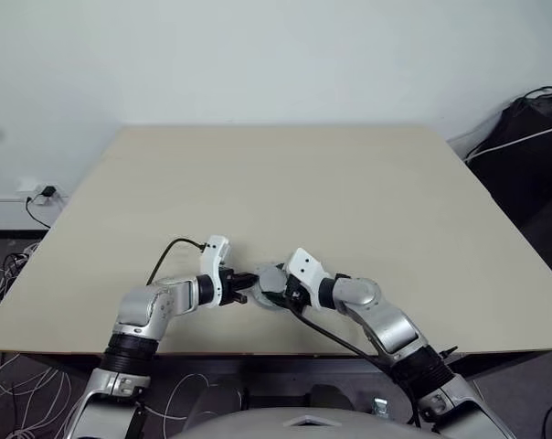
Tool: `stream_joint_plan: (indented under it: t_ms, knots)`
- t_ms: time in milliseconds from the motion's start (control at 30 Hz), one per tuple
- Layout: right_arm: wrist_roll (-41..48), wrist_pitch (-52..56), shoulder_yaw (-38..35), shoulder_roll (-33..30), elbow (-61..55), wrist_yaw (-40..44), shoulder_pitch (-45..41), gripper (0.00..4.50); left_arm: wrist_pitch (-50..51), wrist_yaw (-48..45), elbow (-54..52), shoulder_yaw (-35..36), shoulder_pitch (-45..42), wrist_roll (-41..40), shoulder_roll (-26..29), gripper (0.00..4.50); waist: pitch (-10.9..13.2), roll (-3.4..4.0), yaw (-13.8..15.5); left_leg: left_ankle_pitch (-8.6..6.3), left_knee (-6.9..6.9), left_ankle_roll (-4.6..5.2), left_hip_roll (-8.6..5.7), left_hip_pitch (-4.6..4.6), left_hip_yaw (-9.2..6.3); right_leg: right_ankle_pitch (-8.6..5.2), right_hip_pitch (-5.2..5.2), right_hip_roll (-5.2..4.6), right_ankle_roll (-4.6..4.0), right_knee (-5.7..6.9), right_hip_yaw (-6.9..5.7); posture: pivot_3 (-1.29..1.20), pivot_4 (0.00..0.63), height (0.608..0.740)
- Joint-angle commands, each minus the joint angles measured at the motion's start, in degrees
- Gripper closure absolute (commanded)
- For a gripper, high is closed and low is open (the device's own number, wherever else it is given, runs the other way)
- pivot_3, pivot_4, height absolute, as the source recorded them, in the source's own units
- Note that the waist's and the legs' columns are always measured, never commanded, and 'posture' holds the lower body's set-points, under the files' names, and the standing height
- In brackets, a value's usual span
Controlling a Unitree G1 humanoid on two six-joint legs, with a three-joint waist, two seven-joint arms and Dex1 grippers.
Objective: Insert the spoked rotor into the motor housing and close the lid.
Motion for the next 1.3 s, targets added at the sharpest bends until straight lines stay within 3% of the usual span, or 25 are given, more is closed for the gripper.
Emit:
stream_joint_plan:
  t_ms: [33, 167, 667, 867, 1067, 1300]
  knots:
    - [-1.0, 1.8, -0.5, -0.4, 0.6, -0.5, 0.6, 1.3, 1.1, 0.4, -0.3, -1.5, -0.3, 0.6, -0.6, 4.5, 0.0, 0.0, 0.1, 0.0, 0.0, 0.0, 0.0, 0.0, 0.0, 0.0, 0.0, 0.0, 0.0, 0.0, 0.0, 0.0, 0.0, 0.74]
    - [-0.1, 2.3, -1.7, -0.2, -1.4, -0.9, 0.9, 0.01, 1.1, 0.5, -0.5, -1.5, 0.0, 0.7, -0.7, 4.5, 0.0, -0.02, 0.1, 0.0, 0.0, 0.0, 0.0, 0.0, 0.0, 0.0, 0.01, 0.0, 0.0, -0.01, 0.01, 0.0, 0.0, 0.74]
    - [9.5, 10.3, -15.0, -3.0, -22.2, -3.4, 12.5, 0.01, 1.2, 1.3, -3.4, -0.4, 2.9, -0.1, -1.4, 4.5, 0.1, -0.24, 0.4, -0.01, -0.06, 0.0, 0.0, -0.13, 0.01, -0.03, -0.12, -0.25, -0.03, -0.05, 0.01, 0.0, 0.0, 0.74]
    - [15.1, 19.4, -21.9, 5.6, -22.5, -13.1, 17.1, 0.01, 1.1, 1.1, -3.6, -0.3, 3.1, -0.2, -1.3, 4.5, 0.1, -0.23, 0.3, -0.01, -0.16, -0.01, 0.01, -0.12, 0.04, -0.05, -0.18, -0.29, -0.06, -0.04, 0.04, 0.0, 0.0, 0.74]
    - [27.1, 34.9, -32.5, 19.7, -21.8, -22.8, 15.2, 0.01, 0.8, 0.9, -3.1, -0.6, 2.6, 0.1, -1.3, 4.5, 0.1, -0.15, 0.2, -0.01, -0.19, -0.01, 0.01, -0.12, 0.06, -0.04, -0.21, -0.3, -0.07, -0.03, 0.1, 0.0, 0.0, 0.74]
    - [34.8, 43.8, -38.0, 23.6, -19.0, -26.2, 11.1, 0.01, 0.8, 0.8, -3.2, -0.9, 2.7, 0.2, -1.3, 4.5, 0.2, -0.11, 0.2, -0.01, -0.23, -0.01, -0.01, -0.13, 0.11, -0.03, -0.25, -0.26, -0.08, -0.05, 0.11, 0.0, 0.0, 0.74]
